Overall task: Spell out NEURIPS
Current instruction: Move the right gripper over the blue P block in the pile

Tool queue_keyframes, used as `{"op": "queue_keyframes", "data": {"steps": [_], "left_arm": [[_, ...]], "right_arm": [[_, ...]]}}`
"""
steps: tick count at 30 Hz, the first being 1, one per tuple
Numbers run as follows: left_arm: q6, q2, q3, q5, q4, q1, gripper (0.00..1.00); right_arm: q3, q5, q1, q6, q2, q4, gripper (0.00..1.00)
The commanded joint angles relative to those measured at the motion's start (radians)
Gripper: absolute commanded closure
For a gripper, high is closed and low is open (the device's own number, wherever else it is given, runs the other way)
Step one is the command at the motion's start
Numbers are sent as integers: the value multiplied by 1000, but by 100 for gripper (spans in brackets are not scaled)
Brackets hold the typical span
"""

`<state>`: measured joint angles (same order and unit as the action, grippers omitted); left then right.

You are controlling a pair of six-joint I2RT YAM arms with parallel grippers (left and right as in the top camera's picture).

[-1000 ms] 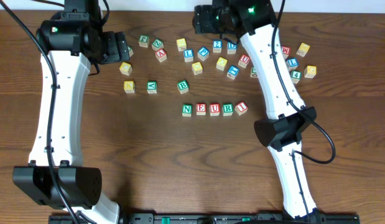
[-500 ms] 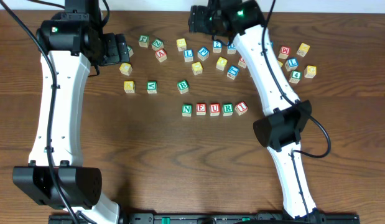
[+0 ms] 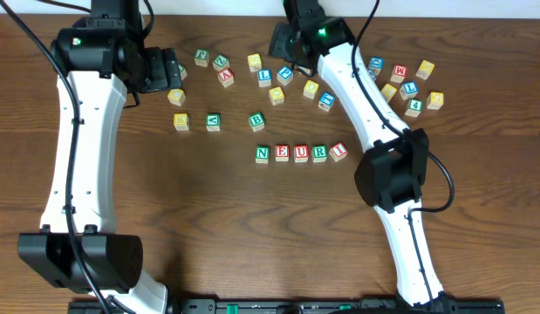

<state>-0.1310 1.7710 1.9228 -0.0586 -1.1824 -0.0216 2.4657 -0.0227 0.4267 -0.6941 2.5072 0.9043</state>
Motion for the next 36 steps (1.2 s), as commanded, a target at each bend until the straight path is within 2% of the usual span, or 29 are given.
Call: {"op": "queue_keyframes", "data": {"steps": [1, 4, 18, 22, 32, 36], "left_arm": [[-6, -11, -4, -2, -6, 4, 2], [-6, -3, -4, -2, -8, 4, 2], [-5, 21, -36, -2, -18, 4, 2], [-5, 21, -51, -2, -17, 5, 2], [-5, 21, -55, -2, -17, 4, 2], [-5, 21, -55, -2, -17, 4, 2]], "right_arm": [[-76, -39, 9, -103, -8, -35, 36], [-134, -55, 9, -151, -7, -81, 35], [-300, -53, 9, -167, -6, -291, 36], [-315, -53, 9, -174, 0, -307, 36], [-315, -52, 10, -173, 32, -310, 48], [-315, -46, 10, -172, 48, -310, 48]]}}
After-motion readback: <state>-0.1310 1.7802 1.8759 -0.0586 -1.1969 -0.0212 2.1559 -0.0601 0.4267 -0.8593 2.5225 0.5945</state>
